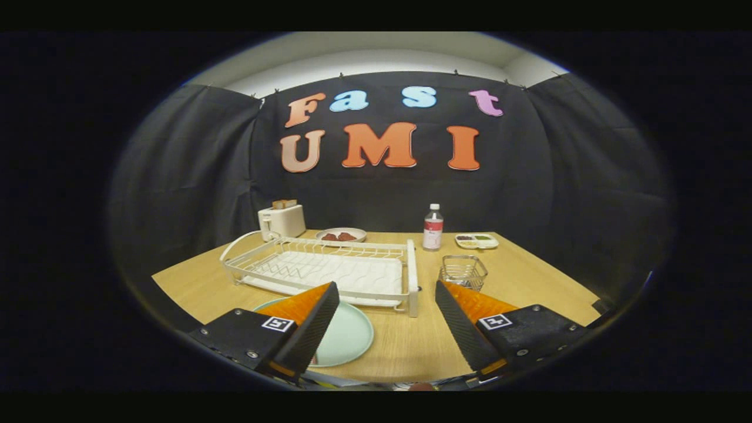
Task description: Take the plate from the dish rack, then take the spoon from the basket and place it into the plate.
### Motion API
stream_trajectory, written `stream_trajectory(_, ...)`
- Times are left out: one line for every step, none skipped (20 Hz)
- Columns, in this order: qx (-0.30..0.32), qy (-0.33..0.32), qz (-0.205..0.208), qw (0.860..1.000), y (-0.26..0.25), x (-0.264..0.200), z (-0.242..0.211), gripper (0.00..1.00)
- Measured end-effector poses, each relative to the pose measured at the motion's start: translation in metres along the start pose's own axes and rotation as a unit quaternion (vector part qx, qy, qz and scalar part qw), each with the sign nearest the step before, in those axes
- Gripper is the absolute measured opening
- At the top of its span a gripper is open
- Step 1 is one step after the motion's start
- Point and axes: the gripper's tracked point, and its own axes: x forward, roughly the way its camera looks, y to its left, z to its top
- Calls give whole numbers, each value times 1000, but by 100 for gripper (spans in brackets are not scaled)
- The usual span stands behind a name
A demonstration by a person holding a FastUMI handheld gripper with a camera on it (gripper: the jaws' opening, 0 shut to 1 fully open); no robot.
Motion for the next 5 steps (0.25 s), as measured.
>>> stream_trajectory(-3,-4,-10,1000,-10,-1,6,98)
stream_trajectory(-3,-8,-18,1000,-19,-3,11,98)
stream_trajectory(0,-12,-22,1000,-25,-4,16,98)
stream_trajectory(4,-15,-27,1000,-32,-4,22,98)
stream_trajectory(7,-19,-34,999,-40,-6,26,98)
